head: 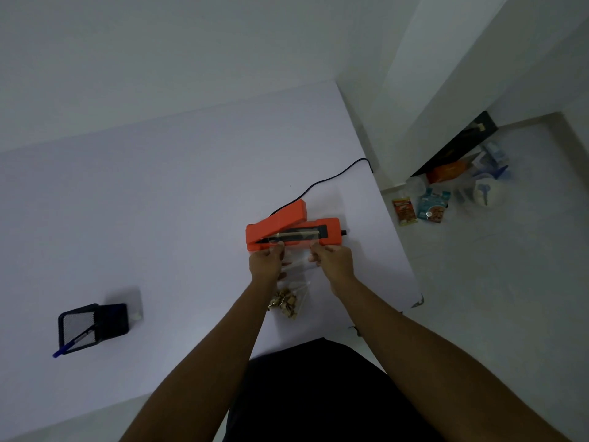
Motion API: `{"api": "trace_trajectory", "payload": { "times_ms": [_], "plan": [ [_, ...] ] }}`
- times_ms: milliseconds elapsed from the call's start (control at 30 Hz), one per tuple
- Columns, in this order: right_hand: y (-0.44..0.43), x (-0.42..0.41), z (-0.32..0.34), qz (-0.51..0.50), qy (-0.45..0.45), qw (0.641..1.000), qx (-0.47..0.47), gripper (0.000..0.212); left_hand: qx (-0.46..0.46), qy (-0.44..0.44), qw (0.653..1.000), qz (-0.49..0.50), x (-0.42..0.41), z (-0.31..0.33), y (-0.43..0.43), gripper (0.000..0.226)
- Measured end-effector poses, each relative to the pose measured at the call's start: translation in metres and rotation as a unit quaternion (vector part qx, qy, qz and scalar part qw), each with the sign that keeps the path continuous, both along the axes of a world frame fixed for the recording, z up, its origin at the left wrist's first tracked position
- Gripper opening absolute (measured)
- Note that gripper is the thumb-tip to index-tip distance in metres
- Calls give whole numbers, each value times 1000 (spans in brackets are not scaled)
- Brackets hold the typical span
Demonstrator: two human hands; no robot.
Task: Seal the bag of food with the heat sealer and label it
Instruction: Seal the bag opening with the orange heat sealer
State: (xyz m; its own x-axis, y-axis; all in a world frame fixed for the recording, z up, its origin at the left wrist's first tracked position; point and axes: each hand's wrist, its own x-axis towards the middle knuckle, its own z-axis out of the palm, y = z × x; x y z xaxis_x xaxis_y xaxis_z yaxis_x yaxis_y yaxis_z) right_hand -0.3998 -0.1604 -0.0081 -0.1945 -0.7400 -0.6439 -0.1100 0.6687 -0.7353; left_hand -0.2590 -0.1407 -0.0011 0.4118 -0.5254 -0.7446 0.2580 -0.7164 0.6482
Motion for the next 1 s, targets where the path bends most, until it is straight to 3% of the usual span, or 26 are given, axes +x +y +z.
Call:
{"api": "trace_trajectory", "payload": {
  "times_ms": [433, 600, 767, 1000],
  "plan": [
    [1, -6, 0, 2, -21, 1000, 10, 16, 8, 2, 1000, -5, 1, -3, -1, 14],
    [0, -11, 3, -29, 24, 999, 29, 35, 14, 1, 1000, -7, 1, -4, -1, 14],
    [-2, -20, 16, -75, 127, 988, -56, 41, 18, -1, 1000, -5, 1, -4, -2, 12],
    [-26, -18, 58, -54, 62, 982, -170, 40, 27, 5, 1000, 10, 0, -7, -2, 13]
  ]
}}
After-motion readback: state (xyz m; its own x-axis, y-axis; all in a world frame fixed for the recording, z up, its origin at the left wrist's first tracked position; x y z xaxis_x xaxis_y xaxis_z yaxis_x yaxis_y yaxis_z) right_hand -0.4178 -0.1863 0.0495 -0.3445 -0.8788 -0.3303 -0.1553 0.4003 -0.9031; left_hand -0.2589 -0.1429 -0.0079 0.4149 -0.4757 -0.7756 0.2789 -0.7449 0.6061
